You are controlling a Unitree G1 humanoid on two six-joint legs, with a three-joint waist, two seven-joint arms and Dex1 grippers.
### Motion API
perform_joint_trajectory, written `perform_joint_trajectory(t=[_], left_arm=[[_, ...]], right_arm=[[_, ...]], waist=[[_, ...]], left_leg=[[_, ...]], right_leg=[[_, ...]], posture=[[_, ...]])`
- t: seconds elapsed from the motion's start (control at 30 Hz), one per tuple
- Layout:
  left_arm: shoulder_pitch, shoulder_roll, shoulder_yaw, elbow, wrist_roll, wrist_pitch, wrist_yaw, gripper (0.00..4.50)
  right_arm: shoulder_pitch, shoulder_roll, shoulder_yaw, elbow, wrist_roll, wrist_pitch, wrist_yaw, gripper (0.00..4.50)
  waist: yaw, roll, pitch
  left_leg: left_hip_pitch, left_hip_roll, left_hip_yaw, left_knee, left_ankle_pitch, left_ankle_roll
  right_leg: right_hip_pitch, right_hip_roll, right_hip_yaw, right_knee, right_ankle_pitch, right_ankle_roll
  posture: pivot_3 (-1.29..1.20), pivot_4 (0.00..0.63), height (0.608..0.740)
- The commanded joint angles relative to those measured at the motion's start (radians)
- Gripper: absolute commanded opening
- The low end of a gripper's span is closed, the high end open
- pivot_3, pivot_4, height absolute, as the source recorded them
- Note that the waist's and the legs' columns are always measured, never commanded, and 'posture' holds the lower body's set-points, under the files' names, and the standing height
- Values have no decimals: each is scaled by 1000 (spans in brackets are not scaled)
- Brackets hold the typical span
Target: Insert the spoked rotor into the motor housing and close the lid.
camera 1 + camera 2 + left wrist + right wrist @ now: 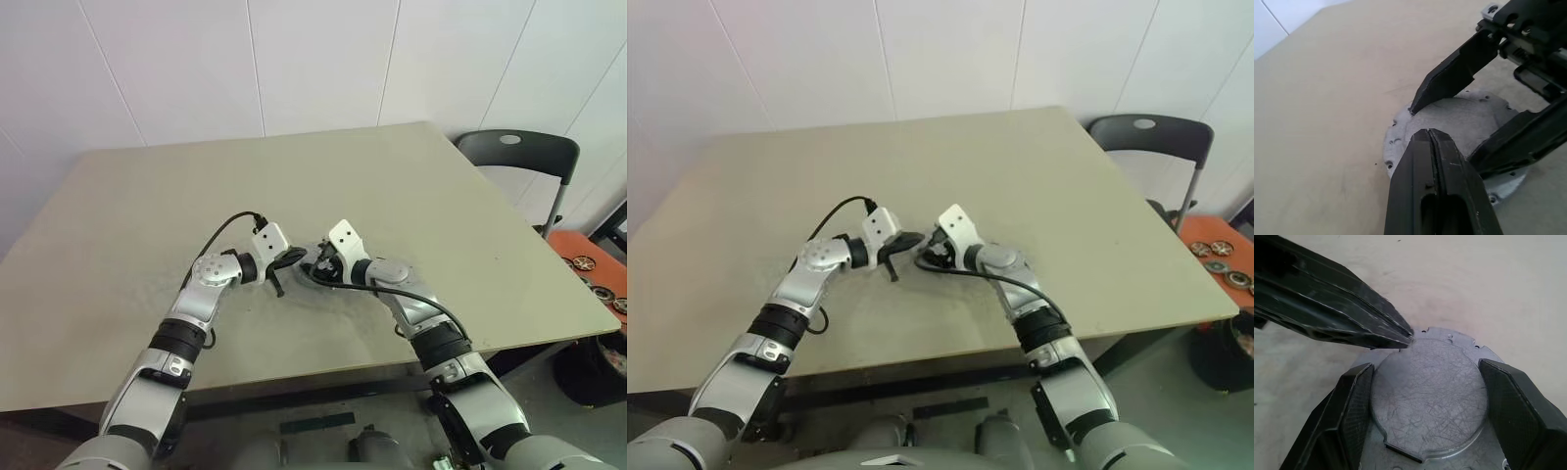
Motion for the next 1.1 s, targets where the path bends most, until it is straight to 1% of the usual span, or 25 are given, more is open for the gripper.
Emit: perform_joint_trajectory(t=[0.03,0.07,0.1,0.2,0.33,0.4,0.5,0.7,0.97,1.1], left_arm=[[-30,-5,-4,17,20,-26,3,0],[-26,-9,-6,17,17,-20,-4,0],[-19,-12,-9,13,14,-13,-15,0],[2,-16,-7,-7,-3,9,-43,0],[56,6,-11,-82,-45,101,-129,0],[72,31,-20,-107,-43,147,-155,0],[72,59,-32,-113,-17,170,-156,0],[48,59,-12,-104,-11,144,-121,0],[48,15,13,-71,-21,51,-49,0],[32,-24,43,-73,-65,33,-34,0]], right_arm=[[67,-7,31,-53,47,126,87,4040],[76,-11,38,-80,52,144,97,4376],[81,-10,35,-95,55,158,92,4470],[81,-4,24,-109,56,175,75,4470],[74,-1,9,-114,49,168,54,4470],[69,2,-20,-116,55,165,28,4470],[61,-2,-46,-113,61,162,13,4470],[43,4,-92,-101,77,139,-26,4470],[41,14,-135,-106,109,121,-52,4470],[33,21,-153,-82,109,81,-78,4470]], waist=[[-2,-1,0],[-2,-1,0],[-2,-1,0],[-4,-1,0],[-9,-2,-1],[-11,-3,-2],[-11,-4,-2],[-8,-4,-2],[-4,-4,-1],[-4,-5,-1]], left_leg=[[0,0,0,0,-1,1],[0,0,0,-1,-2,3],[0,0,0,-1,-2,4],[0,0,0,-2,-3,5],[1,0,0,-1,-3,5],[2,0,0,0,-3,5],[4,0,0,1,-3,5],[4,0,-1,3,-3,5],[1,0,-1,3,-3,5],[1,0,0,2,-3,5]], right_leg=[[0,0,0,0,0,1],[-1,0,0,0,-1,2],[-1,0,0,1,-1,2],[-1,0,0,1,-1,2],[-1,0,1,3,-1,2],[-1,1,1,6,-2,2],[-1,1,1,9,-2,1],[0,1,1,10,-2,0],[-3,1,2,10,-2,0],[-4,1,2,10,-2,0]], posture=[[0,0,740],[0,0,740],[0,0,740],[0,0,740],[0,0,740],[0,0,740],[0,0,740],[0,0,740],[0,0,740],[0,0,740]])
